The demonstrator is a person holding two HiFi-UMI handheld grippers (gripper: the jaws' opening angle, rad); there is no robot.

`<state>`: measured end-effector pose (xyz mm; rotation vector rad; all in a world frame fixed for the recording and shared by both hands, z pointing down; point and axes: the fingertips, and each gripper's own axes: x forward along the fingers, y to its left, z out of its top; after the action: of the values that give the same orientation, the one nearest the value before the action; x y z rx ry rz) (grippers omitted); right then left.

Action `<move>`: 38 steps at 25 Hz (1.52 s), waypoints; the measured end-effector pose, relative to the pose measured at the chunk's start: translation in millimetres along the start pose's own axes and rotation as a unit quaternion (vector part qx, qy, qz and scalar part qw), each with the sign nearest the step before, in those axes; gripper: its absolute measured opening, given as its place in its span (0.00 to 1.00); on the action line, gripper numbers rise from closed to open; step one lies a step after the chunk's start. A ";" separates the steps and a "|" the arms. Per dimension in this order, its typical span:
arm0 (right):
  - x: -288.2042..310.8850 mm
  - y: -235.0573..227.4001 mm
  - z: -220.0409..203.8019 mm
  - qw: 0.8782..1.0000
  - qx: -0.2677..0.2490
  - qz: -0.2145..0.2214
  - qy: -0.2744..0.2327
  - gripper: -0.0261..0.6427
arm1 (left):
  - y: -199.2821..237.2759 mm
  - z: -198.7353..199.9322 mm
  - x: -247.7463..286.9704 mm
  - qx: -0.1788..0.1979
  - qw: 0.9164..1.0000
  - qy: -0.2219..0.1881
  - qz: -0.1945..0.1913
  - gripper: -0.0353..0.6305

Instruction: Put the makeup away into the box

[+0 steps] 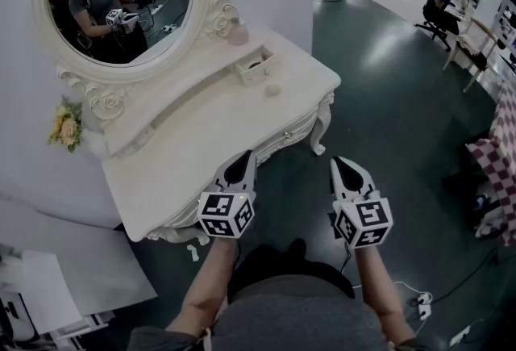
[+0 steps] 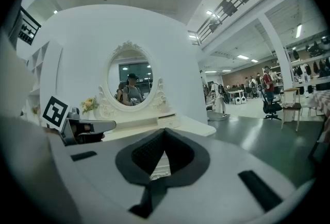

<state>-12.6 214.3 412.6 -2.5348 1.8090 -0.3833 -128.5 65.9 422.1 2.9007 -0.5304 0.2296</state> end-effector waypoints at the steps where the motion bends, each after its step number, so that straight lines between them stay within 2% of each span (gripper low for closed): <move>1: 0.1 -2.6 -0.4 1.000 0.001 0.000 -0.001 0.04 | -1.2 -0.7 2.5 -0.003 1.000 -0.001 0.001 0.06; 6: 3.1 -10.0 0.4 1.000 0.013 0.014 -0.010 0.04 | -4.5 -3.2 11.1 -0.026 1.000 -0.007 0.008 0.06; 11: 10.1 -5.5 6.6 0.999 0.004 0.047 -0.016 0.05 | -1.9 -0.8 10.5 -0.026 0.999 -0.010 0.022 0.06; 14: 17.9 -0.4 9.4 0.997 -0.003 0.071 -0.011 0.18 | 3.7 1.0 10.3 -0.024 0.999 -0.011 0.032 0.06; 22: 51.2 -3.9 10.8 0.995 -0.005 0.100 0.005 0.31 | 25.1 2.2 30.9 -0.026 0.998 -0.005 0.049 0.06; 38: 177.3 -33.6 17.1 0.993 -0.032 0.114 0.018 0.35 | 100.7 5.4 138.4 -0.027 0.998 0.012 0.050 0.06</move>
<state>76.3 58.0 435.5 -2.3377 2.1262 -0.3723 -36.6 -74.1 457.6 2.8200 -0.6675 0.2584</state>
